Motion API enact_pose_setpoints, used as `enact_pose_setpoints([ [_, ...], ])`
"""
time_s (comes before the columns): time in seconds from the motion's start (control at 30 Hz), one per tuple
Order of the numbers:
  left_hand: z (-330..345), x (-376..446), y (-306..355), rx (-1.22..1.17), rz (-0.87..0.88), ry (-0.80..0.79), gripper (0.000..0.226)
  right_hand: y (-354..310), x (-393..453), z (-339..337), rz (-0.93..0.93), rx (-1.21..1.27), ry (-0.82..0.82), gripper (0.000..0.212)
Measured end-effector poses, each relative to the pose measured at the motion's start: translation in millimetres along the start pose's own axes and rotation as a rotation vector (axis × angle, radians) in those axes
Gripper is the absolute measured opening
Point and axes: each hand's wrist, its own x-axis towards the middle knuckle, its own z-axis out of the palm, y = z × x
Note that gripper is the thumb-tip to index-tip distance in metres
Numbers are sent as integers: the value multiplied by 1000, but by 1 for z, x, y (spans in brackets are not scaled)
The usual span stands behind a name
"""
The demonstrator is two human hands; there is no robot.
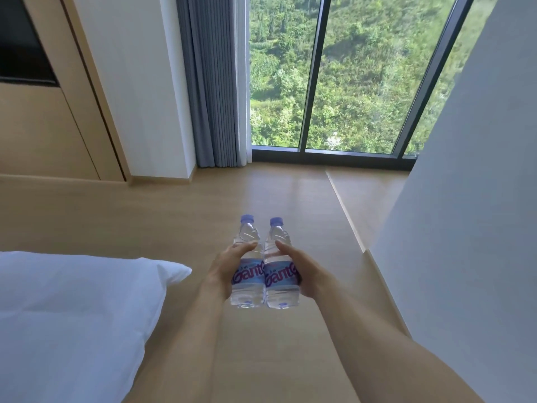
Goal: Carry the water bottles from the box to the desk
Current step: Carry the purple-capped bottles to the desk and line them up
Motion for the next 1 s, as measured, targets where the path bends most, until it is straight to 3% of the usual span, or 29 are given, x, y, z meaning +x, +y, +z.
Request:
enact_pose_setpoints([
  [0.2,-40,91,64,26,11,-10,43,-54,97,25,-23,26,-32,49],
  [0.4,-73,157,104,40,-26,-18,29,-100,181,42,-5,15,-3,62],
  [0.5,-88,189,120,15,-34,9,25,-120,222,47,8,0,-41,53],
  [0.8,-129,298,166,-46,4,210,37,-175,368,61,80,-87,-136,56],
  [1.0,-147,393,215,-96,44,374,19,-243,485,66,133,-141,-205,69],
])
